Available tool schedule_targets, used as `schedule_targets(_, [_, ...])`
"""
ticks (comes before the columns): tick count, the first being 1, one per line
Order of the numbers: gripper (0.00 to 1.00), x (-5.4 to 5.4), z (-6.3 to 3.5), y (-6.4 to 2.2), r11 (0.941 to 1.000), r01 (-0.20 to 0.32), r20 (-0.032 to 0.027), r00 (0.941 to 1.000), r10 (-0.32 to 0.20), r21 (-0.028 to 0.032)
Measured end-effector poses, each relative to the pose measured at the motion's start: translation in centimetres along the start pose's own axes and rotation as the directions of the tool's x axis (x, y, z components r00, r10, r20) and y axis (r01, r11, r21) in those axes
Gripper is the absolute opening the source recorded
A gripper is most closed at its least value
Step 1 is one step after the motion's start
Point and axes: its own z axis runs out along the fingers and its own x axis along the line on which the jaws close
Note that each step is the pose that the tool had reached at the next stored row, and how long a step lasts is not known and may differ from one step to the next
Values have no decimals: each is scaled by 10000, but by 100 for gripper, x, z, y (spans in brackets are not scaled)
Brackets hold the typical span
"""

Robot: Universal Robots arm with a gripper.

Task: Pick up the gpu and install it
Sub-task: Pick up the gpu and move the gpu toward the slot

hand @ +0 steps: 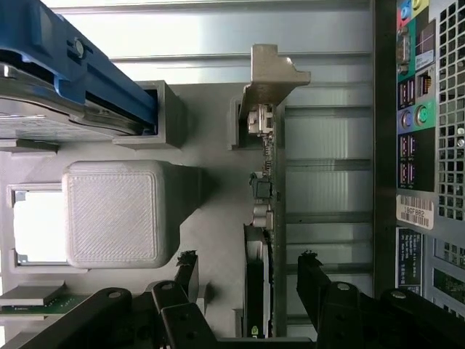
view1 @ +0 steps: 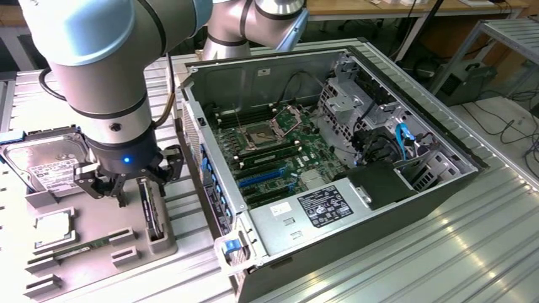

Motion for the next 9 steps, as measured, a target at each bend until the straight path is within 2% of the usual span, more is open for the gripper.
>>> schedule_targets(9, [66, -1, 35, -23, 10000, 0, 0, 10000, 0, 1])
